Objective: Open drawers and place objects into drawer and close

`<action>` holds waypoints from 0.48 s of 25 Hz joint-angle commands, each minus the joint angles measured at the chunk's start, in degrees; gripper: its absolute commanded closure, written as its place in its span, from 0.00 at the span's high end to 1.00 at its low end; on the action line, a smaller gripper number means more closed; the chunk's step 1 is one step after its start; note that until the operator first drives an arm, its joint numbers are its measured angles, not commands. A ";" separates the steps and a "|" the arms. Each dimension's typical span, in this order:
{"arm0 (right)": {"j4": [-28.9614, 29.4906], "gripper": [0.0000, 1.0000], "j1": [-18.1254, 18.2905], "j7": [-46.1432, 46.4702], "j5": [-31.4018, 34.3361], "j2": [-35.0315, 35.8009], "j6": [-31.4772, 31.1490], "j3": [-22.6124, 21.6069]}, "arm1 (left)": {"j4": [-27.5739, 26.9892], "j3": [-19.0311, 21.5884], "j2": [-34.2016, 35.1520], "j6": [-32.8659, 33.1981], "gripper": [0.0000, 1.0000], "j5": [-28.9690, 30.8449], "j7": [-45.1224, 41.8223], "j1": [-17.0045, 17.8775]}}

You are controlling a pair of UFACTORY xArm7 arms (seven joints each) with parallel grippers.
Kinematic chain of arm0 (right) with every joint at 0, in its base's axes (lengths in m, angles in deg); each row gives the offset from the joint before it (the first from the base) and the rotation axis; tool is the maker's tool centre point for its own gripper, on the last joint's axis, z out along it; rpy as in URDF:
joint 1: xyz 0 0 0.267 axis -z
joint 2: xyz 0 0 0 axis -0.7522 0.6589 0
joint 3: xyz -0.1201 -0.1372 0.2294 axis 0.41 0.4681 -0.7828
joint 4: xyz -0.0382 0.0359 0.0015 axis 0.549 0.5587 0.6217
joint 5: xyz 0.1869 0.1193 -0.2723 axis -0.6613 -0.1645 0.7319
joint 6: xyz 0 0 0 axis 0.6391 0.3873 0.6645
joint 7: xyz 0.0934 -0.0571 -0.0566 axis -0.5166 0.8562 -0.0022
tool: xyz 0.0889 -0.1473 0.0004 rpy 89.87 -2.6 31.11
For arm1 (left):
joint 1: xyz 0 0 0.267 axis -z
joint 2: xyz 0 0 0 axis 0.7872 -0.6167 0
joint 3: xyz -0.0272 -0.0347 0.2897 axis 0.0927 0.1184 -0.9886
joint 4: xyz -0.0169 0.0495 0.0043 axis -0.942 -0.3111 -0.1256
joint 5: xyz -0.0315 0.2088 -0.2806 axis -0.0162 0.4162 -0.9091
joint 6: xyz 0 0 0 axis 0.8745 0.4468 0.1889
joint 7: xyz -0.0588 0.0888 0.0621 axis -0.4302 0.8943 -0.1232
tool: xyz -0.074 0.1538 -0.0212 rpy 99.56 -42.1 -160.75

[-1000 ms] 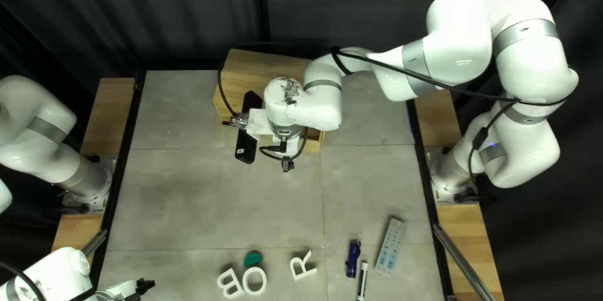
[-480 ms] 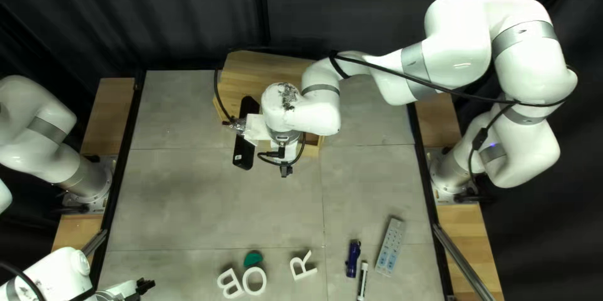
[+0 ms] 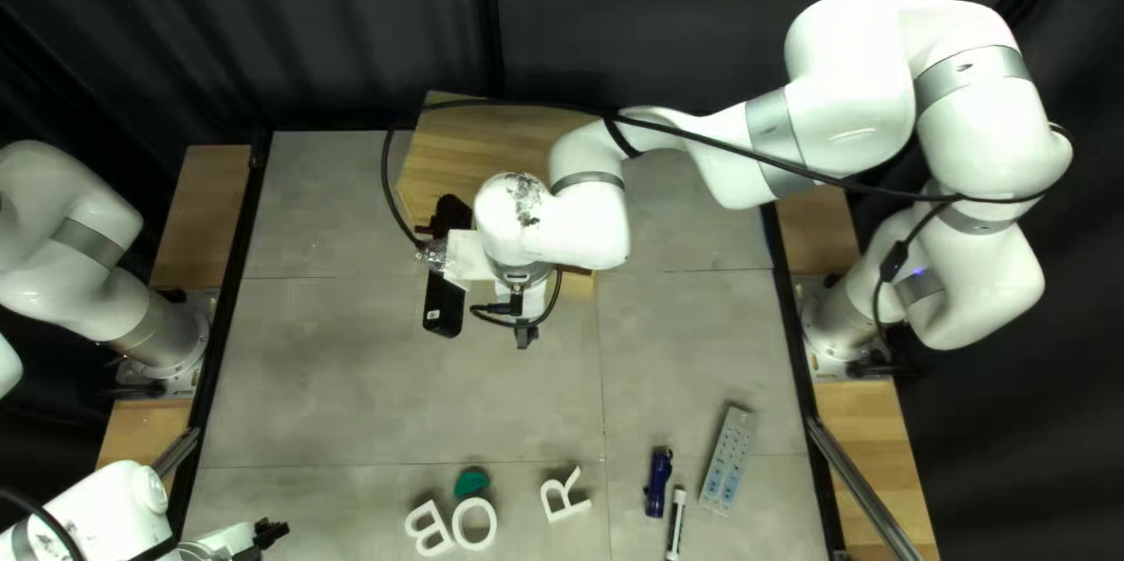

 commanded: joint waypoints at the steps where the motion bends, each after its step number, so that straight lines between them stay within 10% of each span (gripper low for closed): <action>1: 0.20 1.00 0.28 -0.75 1.87 0.01 -1.75 0.75 | 0.00 0.00 0.00 0.00 1.00 0.00 0.00 0.00; 12: -2.78 1.00 1.73 -1.51 2.54 0.22 1.47 2.28 | 0.00 0.00 0.00 0.00 1.00 0.00 0.00 0.00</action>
